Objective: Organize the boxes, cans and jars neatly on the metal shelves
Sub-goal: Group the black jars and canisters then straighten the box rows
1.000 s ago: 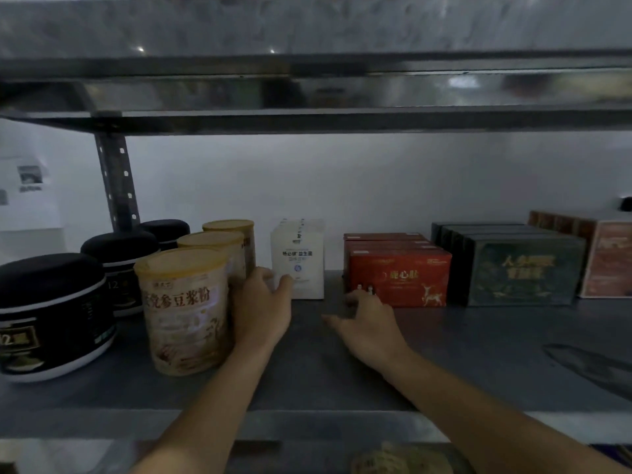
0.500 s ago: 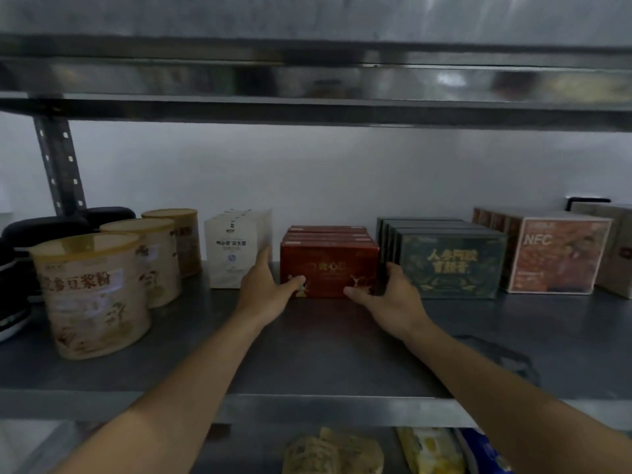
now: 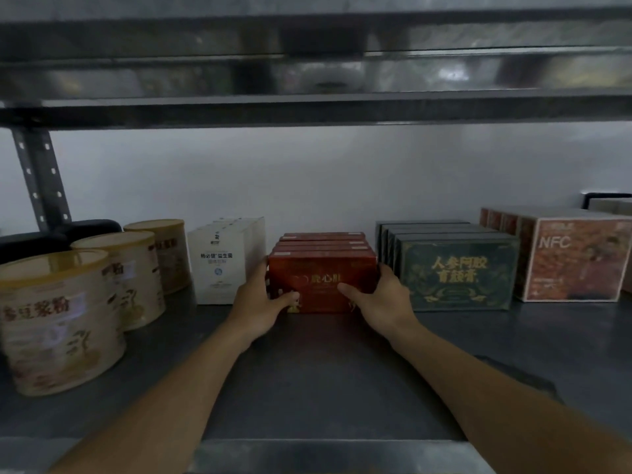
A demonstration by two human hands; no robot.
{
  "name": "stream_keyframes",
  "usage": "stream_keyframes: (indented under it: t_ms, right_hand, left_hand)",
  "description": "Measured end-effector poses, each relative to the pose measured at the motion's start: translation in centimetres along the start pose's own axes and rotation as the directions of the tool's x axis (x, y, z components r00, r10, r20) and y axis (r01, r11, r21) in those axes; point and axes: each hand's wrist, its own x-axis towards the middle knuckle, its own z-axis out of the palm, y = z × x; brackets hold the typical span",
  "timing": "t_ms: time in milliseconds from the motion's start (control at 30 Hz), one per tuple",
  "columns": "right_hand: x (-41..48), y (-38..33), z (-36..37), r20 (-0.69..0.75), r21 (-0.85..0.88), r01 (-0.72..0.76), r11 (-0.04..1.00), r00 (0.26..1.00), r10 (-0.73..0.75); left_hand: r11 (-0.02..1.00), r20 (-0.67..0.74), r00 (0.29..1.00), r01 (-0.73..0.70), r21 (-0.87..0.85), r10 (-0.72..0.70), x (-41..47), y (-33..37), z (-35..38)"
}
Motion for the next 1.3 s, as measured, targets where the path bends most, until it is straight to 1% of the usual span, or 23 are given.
stream_keyframes:
  t_ms: [200, 333, 467, 567, 833, 933, 1000, 1100, 1167, 1233, 1300]
  right_hand:
    - [1.6, 0.7, 0.8, 0.059, 0.134, -0.060, 0.989, 0.997, 0.053]
    - [2.3, 1.1, 1.1, 0.096, 0.240, -0.059, 0.969, 0.995, 0.037]
    - [2.8, 1.2, 1.2, 0.160, 0.378, -0.085, 0.922, 0.987, 0.026]
    - [2.8, 1.2, 1.1, 0.176, 0.409, -0.090, 0.908, 0.984, 0.018]
    - [2.8, 1.2, 1.1, 0.162, 0.405, -0.087, 0.910, 0.986, 0.022]
    - [2.8, 0.4, 0.7, 0.112, 0.387, -0.091, 0.918, 0.992, 0.051]
    - [2.8, -0.3, 0.3, 0.071, 0.326, -0.105, 0.940, 0.994, 0.087]
    - [2.7, -1.6, -0.4, 0.054, 0.217, -0.077, 0.973, 0.996, 0.067]
    - [2.9, -2.6, -0.8, 0.077, 0.172, -0.067, 0.983, 0.996, 0.054]
    - [3.8, -3.9, -1.2, 0.090, 0.137, -0.086, 0.987, 0.993, 0.074]
    - [5.4, -5.3, -1.4, 0.109, 0.052, -0.104, 0.993, 0.989, 0.098]
  left_hand:
    - [0.995, 0.040, 0.998, 0.054, -0.083, -0.051, 1.3, -0.8, 0.0]
    - [0.990, 0.079, 0.996, 0.045, -0.133, -0.035, 2.5, -1.1, -0.2]
    - [0.978, 0.133, 0.990, 0.063, -0.198, -0.037, 2.8, -1.1, -0.2]
    - [0.975, 0.148, 0.988, 0.072, -0.209, -0.041, 2.9, -1.2, -0.1]
    - [0.971, 0.166, 0.983, 0.114, -0.211, -0.079, 3.1, -1.0, -0.1]
    - [0.953, 0.137, 0.986, 0.132, -0.272, -0.098, 3.1, -0.1, -0.7]
    - [0.946, 0.091, 0.990, 0.127, -0.298, -0.104, 3.1, 0.9, -1.1]
    - [0.941, 0.025, 0.992, 0.127, -0.314, -0.125, 3.6, 2.1, -1.5]
    - [0.950, 0.022, 0.990, 0.138, -0.282, -0.137, 4.2, 3.0, -1.6]
    - [0.952, 0.031, 0.986, 0.169, -0.257, -0.166, 5.2, 3.7, -1.6]
    - [0.955, 0.032, 0.984, 0.177, -0.238, -0.174, 6.2, 4.5, -1.6]
